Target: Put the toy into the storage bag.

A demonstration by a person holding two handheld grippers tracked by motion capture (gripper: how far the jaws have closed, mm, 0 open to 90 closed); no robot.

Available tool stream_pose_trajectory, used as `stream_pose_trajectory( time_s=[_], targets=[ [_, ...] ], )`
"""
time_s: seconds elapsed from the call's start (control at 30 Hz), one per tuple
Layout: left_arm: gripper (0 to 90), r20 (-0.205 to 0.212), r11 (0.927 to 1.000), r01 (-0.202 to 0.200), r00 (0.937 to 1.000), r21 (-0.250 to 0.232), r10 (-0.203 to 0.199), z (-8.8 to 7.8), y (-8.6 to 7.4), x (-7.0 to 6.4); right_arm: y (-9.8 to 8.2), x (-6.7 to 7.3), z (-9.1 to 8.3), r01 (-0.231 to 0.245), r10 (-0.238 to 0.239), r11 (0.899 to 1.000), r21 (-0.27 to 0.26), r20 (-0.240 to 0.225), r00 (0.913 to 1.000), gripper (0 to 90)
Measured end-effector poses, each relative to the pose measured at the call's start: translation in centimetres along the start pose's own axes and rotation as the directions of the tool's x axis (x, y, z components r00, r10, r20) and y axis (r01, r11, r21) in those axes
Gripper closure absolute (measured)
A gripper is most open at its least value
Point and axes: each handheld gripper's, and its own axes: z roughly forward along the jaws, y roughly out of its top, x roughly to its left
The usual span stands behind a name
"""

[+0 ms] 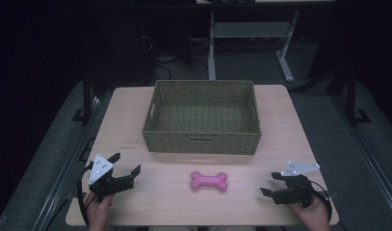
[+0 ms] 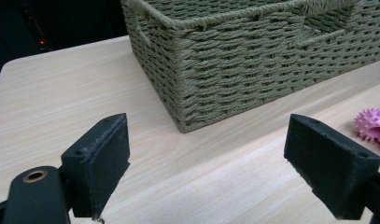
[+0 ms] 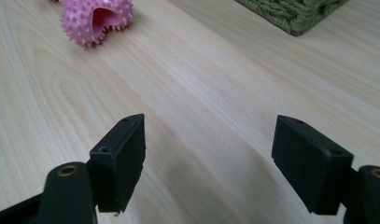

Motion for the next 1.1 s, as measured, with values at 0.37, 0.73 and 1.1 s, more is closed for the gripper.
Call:
stream_pose_trajectory(
  time_s=[0.37, 0.73, 1.1],
  targets=[
    [13.9, -0.002, 1.0, -0.002, 1.0, -0.002, 0.002, -0.1, -0.1, 0.2, 2.6, 0.8, 0.9, 0.062, -0.061, 0.998, 0.031, -0.048, 0.997, 25.1],
    [13.9, -0.001, 1.0, -0.003, 1.0, -0.004, 0.003, -0.1, -0.1, 0.2, 6.1, 1.5, 1.3, 0.146, -0.138, 0.986, 0.076, -0.101, 0.9854, 23.7],
    [13.8, -0.004, 1.0, 0.001, 1.0, -0.005, -0.001, -0.2, -0.2, 0.2, 7.9, 2.2, 1.5, 0.194, -0.181, 0.977, 0.093, -0.134, 0.9743, 23.7]
  ],
)
